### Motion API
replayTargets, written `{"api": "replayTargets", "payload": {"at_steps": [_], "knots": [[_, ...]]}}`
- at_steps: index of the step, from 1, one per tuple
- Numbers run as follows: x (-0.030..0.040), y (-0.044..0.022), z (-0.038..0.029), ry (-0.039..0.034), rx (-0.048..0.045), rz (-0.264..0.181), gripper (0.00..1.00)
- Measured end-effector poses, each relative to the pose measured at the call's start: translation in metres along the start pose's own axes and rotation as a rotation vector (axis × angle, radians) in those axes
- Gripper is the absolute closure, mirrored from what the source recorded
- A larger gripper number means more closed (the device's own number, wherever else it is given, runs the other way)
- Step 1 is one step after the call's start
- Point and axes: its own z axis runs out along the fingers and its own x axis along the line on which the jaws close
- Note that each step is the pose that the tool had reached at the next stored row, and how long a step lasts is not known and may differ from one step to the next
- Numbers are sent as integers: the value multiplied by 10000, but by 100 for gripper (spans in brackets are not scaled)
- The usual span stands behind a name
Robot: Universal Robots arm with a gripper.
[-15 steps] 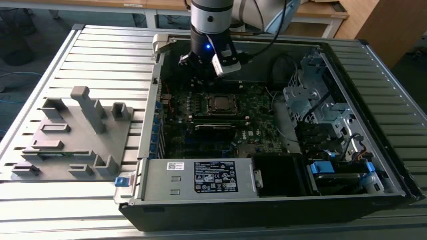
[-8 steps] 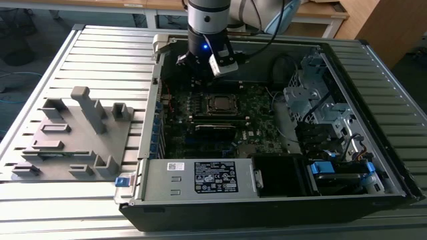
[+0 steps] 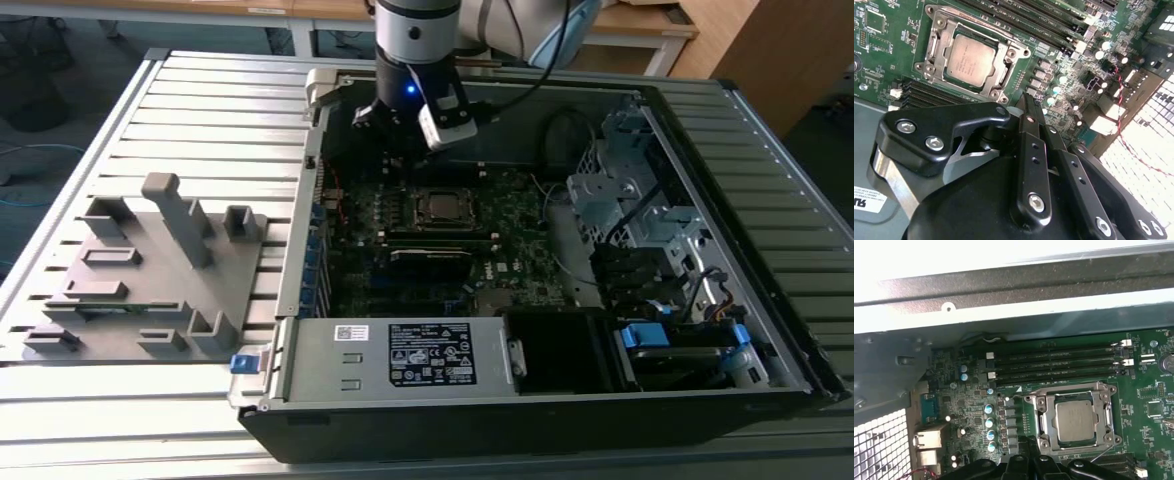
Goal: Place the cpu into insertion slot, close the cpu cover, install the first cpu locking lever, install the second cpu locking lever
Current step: 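Install the first cpu locking lever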
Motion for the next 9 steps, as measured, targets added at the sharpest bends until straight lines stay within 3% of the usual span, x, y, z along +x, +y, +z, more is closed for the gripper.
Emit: {"api": "replayTargets", "payload": {"at_steps": [9], "knots": [[27,-3,-33,-13,-1,0,90]]}}
